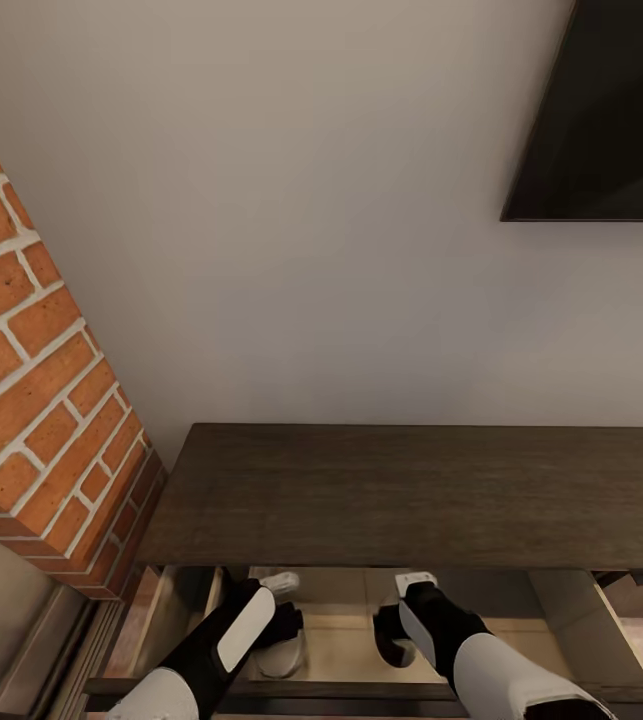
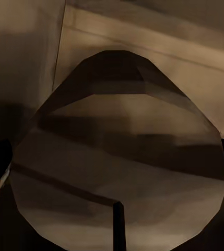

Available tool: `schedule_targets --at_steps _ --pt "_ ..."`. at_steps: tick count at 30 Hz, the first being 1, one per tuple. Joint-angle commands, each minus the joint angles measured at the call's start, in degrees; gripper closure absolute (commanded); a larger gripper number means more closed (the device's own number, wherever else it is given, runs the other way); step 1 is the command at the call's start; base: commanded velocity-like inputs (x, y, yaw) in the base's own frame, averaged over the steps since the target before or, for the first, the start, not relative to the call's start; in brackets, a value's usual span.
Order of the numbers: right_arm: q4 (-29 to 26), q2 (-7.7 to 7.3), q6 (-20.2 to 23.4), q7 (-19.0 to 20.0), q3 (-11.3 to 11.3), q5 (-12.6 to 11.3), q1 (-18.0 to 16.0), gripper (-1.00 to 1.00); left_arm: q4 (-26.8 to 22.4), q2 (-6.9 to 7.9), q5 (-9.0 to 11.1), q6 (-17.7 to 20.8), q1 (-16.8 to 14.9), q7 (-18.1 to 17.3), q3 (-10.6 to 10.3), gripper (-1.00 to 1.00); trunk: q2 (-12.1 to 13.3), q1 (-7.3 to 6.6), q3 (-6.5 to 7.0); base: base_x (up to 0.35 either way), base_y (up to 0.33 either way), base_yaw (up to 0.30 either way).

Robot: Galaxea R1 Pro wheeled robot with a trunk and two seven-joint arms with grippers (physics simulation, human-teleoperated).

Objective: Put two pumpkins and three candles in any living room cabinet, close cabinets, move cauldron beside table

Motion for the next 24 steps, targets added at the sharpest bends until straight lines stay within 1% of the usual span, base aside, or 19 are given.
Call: schedule_targets --at_steps 1,4,8,16,24 --pt "0.98 0.0 -0.03 -0.01 -0.01 -0.02 -0.49 1.0 0.86 -0.03 0.07 0.0 -0.36 0.0 0.01 1.0 0.0 0.0 0.0 0.0 0.0 0.0" --pt "2.35 -0.02 -0.04 -0.02 -0.04 -0.02 -1.11 1.0 2.84 -0.06 0.14 -0.05 -1.25 -0.1 0.01 1.0 0.0 0.0 0.0 0.0 0.0 0.0" --pt "2.79 0.0 -0.05 -0.02 -0.05 -0.02 -1.3 1.0 3.75 -0.07 0.16 -0.16 -1.56 -0.2 0.02 1.0 0.0 0.0 0.0 0.0 0.0 0.0" --pt "3.27 0.11 -0.12 -0.02 -0.03 -0.01 -1.64 1.0 3.75 -0.07 0.14 -0.73 -1.59 -0.42 0.01 1.0 0.0 0.0 0.0 0.0 0.0 0.0" --pt "2.65 0.18 -0.81 0.21 0.04 0.37 -1.67 1.0 3.71 -0.07 0.08 -0.87 -1.51 -0.44 0.02 1.0 0.0 0.0 0.0 0.0 0.0 0.0"
